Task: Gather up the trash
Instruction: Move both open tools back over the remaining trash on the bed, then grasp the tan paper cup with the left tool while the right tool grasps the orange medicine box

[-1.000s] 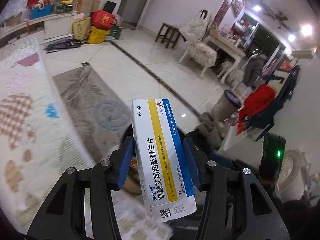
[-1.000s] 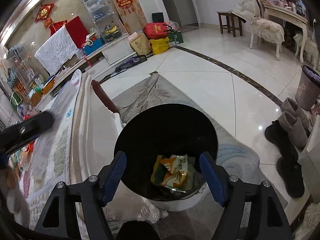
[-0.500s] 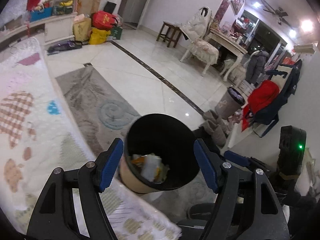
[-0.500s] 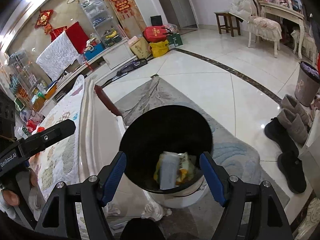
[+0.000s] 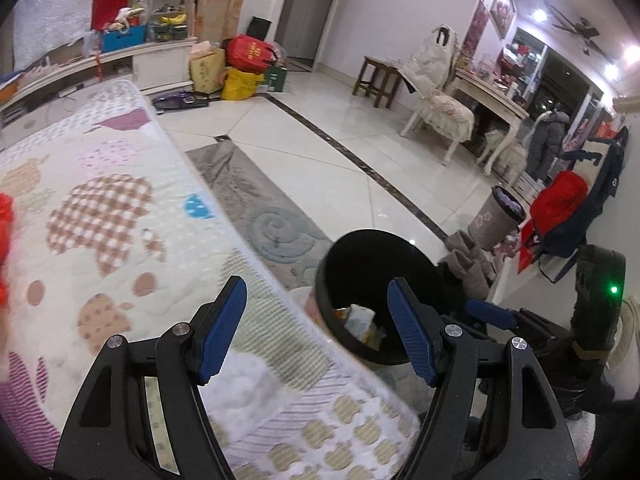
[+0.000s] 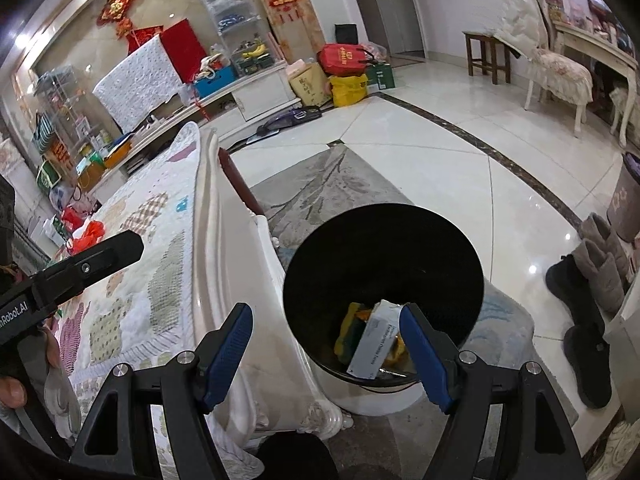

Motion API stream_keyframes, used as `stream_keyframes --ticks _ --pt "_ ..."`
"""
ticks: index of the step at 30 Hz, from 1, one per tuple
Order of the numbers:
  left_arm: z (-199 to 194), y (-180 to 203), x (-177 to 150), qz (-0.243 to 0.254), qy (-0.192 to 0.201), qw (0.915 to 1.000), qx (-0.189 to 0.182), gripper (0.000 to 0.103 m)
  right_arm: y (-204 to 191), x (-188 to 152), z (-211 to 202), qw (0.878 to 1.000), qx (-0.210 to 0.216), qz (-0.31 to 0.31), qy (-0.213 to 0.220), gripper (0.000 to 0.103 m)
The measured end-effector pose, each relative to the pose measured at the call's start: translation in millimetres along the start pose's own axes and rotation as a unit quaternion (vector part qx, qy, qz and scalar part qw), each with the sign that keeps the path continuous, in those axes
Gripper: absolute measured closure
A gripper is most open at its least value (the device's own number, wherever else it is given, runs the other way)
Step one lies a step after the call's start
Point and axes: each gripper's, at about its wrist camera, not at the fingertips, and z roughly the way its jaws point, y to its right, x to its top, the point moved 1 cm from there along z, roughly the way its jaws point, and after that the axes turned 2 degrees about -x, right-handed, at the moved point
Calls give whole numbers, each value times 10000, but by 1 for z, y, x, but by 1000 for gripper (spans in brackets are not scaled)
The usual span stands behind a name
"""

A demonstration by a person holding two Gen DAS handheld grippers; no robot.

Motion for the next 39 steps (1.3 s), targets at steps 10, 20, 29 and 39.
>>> stream_keyframes --ticks 10,20,29,39 --pt "-35 -41 -14 -198 138 9976 648 31 -33 0 7 9995 173 -245 8 29" --pt "-81 -90 -34 -500 381 9917 1123 31 -92 -1 16 9964 517 -667 -67 29" --pt "-129 -142 -62 -1017 472 9836 1416 31 -154 -9 31 9891 917 -1123 -262 29" --pt "-207 -233 -97 -1953 740 9562 2053 31 -222 -18 47 9759 1404 -1588 -525 29"
